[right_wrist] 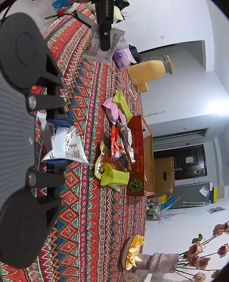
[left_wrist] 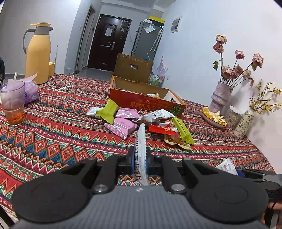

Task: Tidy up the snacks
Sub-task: 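Grasp a white packet with the left gripper while the right grasps another white packet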

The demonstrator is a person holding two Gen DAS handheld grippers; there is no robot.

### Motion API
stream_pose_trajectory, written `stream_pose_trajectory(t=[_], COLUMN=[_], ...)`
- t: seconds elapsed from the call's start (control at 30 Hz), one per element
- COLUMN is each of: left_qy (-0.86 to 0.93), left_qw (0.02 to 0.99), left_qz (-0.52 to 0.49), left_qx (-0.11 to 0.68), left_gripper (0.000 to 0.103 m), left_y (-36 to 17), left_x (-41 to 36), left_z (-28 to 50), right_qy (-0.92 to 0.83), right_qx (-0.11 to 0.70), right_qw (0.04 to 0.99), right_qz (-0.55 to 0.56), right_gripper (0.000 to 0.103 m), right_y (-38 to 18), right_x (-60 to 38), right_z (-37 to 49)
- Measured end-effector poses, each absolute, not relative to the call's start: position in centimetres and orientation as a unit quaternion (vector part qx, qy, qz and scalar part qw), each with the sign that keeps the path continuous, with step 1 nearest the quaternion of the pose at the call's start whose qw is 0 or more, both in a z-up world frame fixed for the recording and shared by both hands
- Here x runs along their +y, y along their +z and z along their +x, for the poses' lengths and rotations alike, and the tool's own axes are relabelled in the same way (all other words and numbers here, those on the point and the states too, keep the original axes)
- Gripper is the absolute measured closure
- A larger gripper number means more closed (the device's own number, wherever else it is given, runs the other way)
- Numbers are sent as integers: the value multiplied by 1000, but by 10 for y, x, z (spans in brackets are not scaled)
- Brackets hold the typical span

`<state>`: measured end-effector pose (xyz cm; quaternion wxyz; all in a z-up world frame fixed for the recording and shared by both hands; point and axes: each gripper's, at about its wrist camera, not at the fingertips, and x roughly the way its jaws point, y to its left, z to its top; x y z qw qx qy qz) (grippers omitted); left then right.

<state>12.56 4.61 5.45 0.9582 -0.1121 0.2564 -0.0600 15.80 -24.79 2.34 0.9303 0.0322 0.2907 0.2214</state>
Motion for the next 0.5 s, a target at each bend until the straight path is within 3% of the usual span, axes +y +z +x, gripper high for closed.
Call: stream_pose_trajectory(t=[0.5], left_qy=[-62], left_qw=[957], left_qz=[-101], left_qx=[266], left_gripper=[92], left_y=[50], left_x=[57], left_z=[164], right_qy=[209], right_qx=[299], right_qw=[930], right_qz=[47], right_gripper=[67], right_y=[19], right_x=[-247], right_z=[192])
